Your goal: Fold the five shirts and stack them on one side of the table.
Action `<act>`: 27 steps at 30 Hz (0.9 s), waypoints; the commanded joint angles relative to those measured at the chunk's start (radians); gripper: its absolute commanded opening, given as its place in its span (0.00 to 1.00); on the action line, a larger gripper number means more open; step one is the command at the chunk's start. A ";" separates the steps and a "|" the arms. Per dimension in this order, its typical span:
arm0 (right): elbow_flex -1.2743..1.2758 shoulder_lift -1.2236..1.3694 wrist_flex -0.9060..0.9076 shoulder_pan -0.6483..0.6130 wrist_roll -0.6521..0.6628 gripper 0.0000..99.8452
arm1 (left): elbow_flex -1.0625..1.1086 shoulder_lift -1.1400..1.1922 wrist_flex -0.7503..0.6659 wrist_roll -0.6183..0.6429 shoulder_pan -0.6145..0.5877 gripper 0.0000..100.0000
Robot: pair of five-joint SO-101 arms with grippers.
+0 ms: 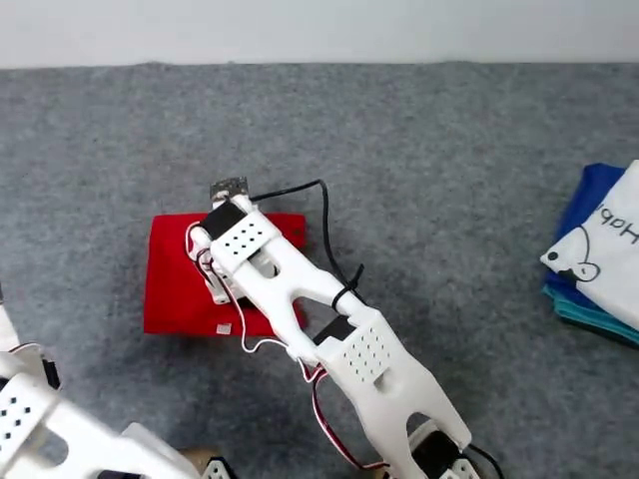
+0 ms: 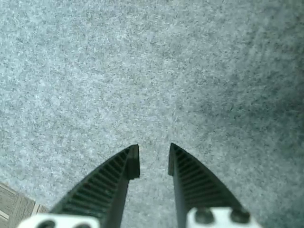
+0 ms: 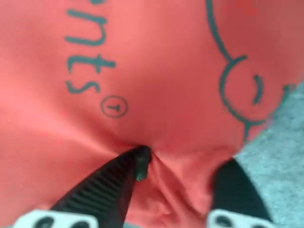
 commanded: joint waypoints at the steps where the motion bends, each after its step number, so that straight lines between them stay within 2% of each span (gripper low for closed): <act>1: -0.006 0.056 0.025 -0.004 0.043 0.03 | -0.038 -0.020 -0.018 0.002 -0.003 0.11; 4: -0.006 0.047 0.084 0.028 0.077 0.01 | -0.038 -0.020 -0.012 0.002 -0.003 0.11; 7: 0.000 -0.005 0.160 0.053 0.186 0.01 | -0.038 -0.020 -0.012 0.002 -0.005 0.11; 12: 0.069 -0.173 0.159 0.131 0.310 0.01 | -0.039 -0.020 -0.012 0.002 -0.003 0.11; 17: 0.301 -0.384 0.160 0.292 0.474 0.01 | -0.039 -0.020 -0.012 0.002 -0.008 0.11; 19: 0.404 -0.479 0.160 0.386 0.612 0.01 | -0.039 -0.020 -0.012 0.002 -0.006 0.11; 22: 0.500 -0.590 0.156 0.553 0.918 0.01 | -0.051 -0.020 -0.012 0.002 -0.003 0.11; 27: 0.454 -0.611 0.110 0.816 1.455 0.01 | -0.081 -0.020 -0.012 0.002 -0.002 0.11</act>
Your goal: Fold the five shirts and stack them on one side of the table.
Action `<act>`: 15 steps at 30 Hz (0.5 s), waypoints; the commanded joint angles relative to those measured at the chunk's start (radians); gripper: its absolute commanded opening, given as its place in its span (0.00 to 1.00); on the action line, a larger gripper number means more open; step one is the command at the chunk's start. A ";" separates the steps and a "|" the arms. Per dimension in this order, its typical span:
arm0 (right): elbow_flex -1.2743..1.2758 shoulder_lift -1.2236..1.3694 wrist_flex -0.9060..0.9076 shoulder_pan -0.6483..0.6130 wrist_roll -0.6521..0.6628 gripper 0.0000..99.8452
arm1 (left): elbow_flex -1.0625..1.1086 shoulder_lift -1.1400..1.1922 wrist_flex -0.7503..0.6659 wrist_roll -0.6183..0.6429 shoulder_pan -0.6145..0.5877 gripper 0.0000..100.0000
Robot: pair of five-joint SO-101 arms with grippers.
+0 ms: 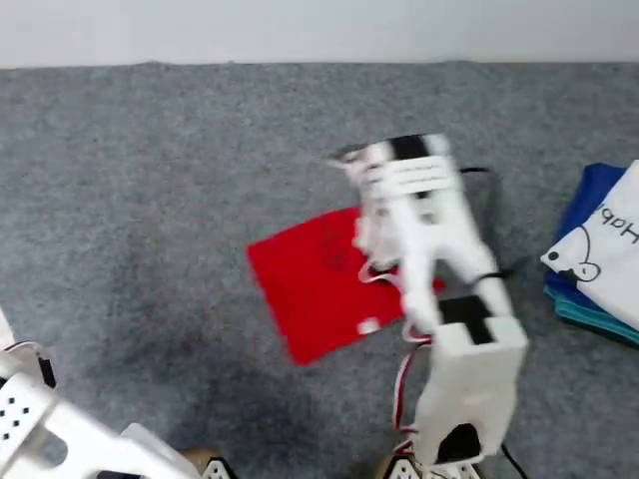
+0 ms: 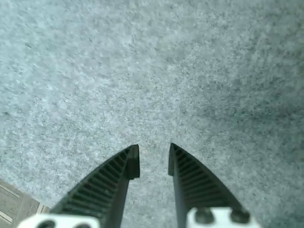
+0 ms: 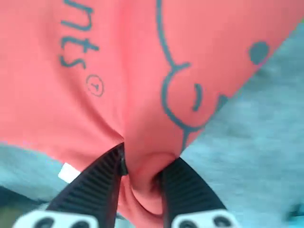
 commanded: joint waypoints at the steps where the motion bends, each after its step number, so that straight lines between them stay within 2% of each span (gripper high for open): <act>1: -0.054 -0.071 -0.042 0.176 0.451 0.01 | -0.050 -0.020 -0.012 0.002 -0.002 0.11; 3: -0.063 -0.071 -0.139 0.206 0.598 0.01 | -0.050 -0.020 -0.012 -0.003 -0.002 0.11; 5: -0.064 -0.071 -0.229 0.206 0.655 0.01 | -0.047 -0.020 -0.011 -0.040 -0.002 0.11; 10: -0.061 -0.027 -0.387 0.154 0.736 0.01 | -0.050 -0.020 0.009 -0.084 -0.003 0.11; 15: -0.063 0.005 -0.449 0.134 0.741 0.01 | -0.050 -0.020 0.009 -0.101 -0.003 0.11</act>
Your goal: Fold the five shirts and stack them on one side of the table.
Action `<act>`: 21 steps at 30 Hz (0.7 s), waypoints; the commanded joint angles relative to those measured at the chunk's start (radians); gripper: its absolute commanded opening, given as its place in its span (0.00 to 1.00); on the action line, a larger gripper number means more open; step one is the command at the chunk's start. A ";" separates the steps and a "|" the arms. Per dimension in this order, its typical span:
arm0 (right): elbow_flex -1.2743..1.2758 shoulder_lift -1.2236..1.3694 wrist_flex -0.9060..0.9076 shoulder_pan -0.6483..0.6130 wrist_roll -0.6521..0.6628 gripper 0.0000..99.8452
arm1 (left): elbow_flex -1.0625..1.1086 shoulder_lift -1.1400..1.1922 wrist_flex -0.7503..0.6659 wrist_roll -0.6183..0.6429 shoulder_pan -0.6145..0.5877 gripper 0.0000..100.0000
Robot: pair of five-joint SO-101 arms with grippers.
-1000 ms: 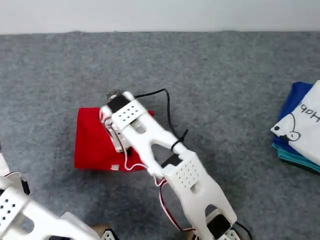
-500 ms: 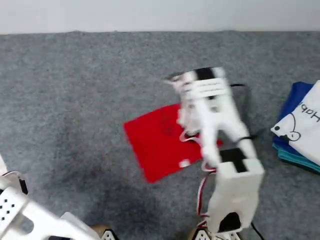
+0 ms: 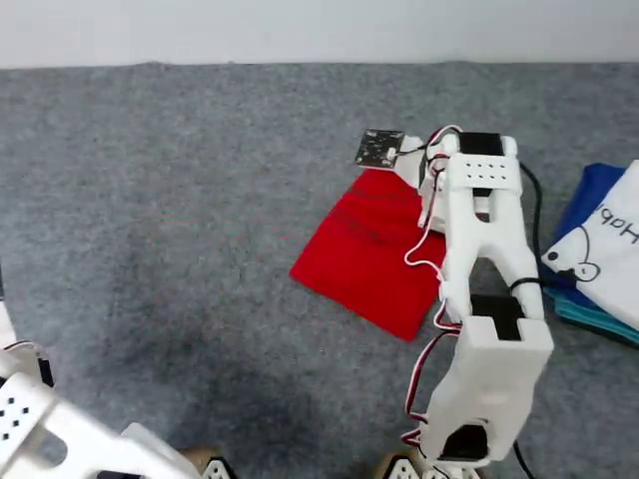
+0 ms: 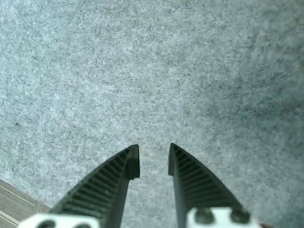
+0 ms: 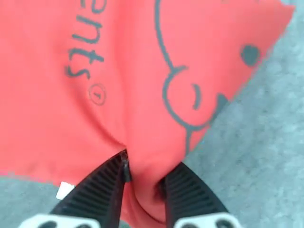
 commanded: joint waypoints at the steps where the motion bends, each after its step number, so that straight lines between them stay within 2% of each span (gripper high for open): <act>1: -0.066 -0.016 -0.024 -0.010 0.012 0.02 | -0.036 -0.020 0.008 -0.032 -0.005 0.11; 3: -0.068 -0.044 -0.024 -0.010 -0.025 0.08 | -0.036 -0.020 0.008 -0.038 -0.008 0.11; 4: -0.068 -0.067 -0.027 -0.010 -0.091 0.12 | -0.036 -0.020 0.008 -0.044 -0.009 0.11; 9: -0.068 -0.182 0.044 -0.033 -0.572 0.25 | -0.039 -0.020 0.003 -0.107 -0.005 0.11; 15: -0.068 -0.236 0.156 -0.076 -0.910 0.26 | -0.077 -0.018 0.002 -0.123 -0.003 0.11; 21: -0.068 -0.229 0.217 -0.170 -1.470 0.26 | -0.082 -0.014 -0.043 -0.167 -0.008 0.11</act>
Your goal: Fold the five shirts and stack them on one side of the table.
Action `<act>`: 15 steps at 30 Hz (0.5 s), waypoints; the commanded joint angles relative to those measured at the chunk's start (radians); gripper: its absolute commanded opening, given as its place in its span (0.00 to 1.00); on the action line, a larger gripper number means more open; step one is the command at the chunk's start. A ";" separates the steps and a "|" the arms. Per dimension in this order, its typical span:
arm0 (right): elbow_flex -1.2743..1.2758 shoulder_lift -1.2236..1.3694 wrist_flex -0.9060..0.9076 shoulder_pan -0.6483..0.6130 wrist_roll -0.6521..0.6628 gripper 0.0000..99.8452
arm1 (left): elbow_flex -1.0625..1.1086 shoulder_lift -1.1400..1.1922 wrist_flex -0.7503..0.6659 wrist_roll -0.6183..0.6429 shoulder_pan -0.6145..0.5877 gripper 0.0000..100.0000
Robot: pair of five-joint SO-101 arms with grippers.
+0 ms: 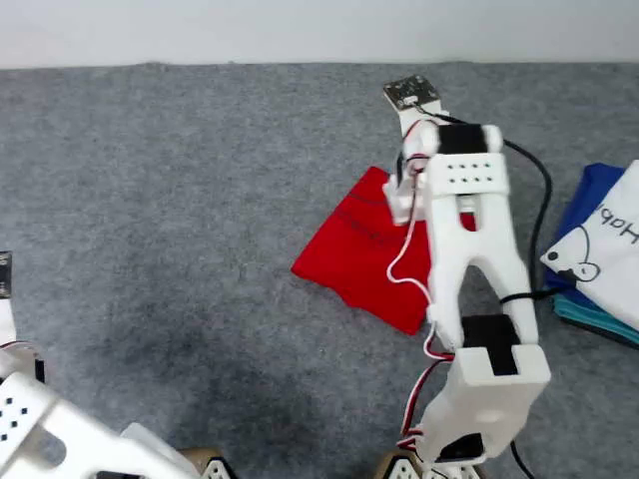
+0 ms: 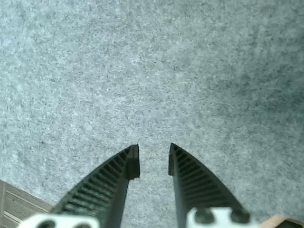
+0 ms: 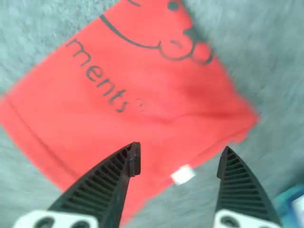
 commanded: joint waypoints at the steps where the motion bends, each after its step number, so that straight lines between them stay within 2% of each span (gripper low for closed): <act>1: -0.063 -0.054 0.022 -0.051 -0.362 0.28 | -0.038 -0.014 -0.043 -0.031 -0.008 0.11; 4: -0.061 -0.053 0.035 -0.070 -0.505 0.36 | -0.039 -0.020 -0.052 -0.055 -0.009 0.11; 8: -0.060 0.012 0.028 -0.035 -0.643 0.46 | -0.039 -0.020 -0.051 -0.064 -0.011 0.11; 15: -0.063 0.240 -0.071 0.036 -0.664 0.46 | -0.053 -0.018 -0.049 -0.060 -0.044 0.11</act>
